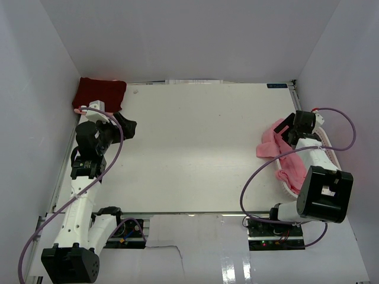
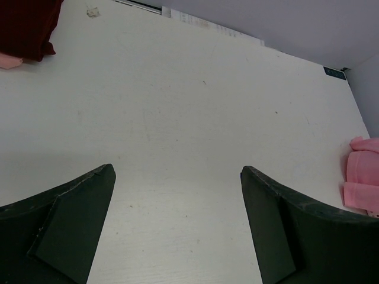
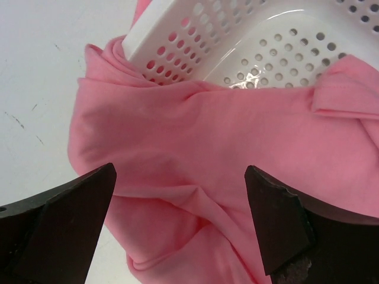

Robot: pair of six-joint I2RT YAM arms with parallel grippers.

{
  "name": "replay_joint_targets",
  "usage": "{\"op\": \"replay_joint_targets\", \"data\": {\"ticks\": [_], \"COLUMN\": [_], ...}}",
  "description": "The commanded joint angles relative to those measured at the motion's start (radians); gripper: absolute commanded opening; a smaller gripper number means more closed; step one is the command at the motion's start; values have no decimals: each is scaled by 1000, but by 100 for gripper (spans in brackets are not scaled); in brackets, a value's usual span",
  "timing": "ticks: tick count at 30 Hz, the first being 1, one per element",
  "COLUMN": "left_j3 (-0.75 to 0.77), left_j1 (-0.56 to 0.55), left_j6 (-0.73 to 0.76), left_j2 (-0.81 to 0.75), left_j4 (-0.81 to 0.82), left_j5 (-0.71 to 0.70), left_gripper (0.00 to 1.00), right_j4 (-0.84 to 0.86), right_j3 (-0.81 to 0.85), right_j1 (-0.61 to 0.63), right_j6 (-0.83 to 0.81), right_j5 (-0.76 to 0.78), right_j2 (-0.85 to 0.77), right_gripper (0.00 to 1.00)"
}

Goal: Fold and stack the t-shirts

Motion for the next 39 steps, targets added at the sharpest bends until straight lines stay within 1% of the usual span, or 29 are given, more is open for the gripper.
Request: {"op": "replay_joint_targets", "data": {"ticks": [1,2,6,9,11,18,19,21,22,26,27,28,30,33,35,36,37,39], "left_j3": [14,13,14,14,13,13,13,13,13,13,13,13,11,13,13,11,11,13], "left_j1": [0,0,0,0,0,0,0,0,0,0,1,0,0,0,0,0,0,0], "left_j6": [6,6,8,8,8,9,9,11,12,12,12,12,11,12,12,12,11,11], "left_j2": [-6,-3,7,10,10,17,17,19,19,25,26,26,28,26,30,30,31,33], "left_j4": [11,11,14,14,15,17,17,18,18,18,20,20,20,20,20,21,21,23], "left_j5": [23,26,32,34,36,42,43,45,45,49,51,51,52,54,57,57,57,60], "left_gripper": [98,98,98,98,98,98,98,98,98,98,98,98,98,98,98,98,98,98], "right_j4": [108,123,142,177,217,323,347,369,405,455,464,472,516,565,577,578,578,578], "right_j3": [13,13,19,11,11,-21,-26,-47,-58,-88,-93,-95,-105,-125,-130,-127,-125,-138], "right_j1": [0,-1,-3,-6,-7,-12,-13,-13,-15,-21,-23,-24,-29,-30,-30,-30,-30,-30], "right_j6": [13,13,15,4,-8,-34,-40,-52,-54,-49,-49,-48,-49,-52,-54,-53,-51,-48], "right_j5": [-29,-41,-49,-64,-81,-110,-110,-101,-102,-119,-124,-127,-144,-150,-162,-170,-176,-184], "right_j2": [24,35,67,90,110,139,142,144,141,153,165,171,179,185,188,197,197,182], "right_gripper": [95,93,91,85,78,66,62,57,51,44,40,31,26,27,39,48,61,69]}}
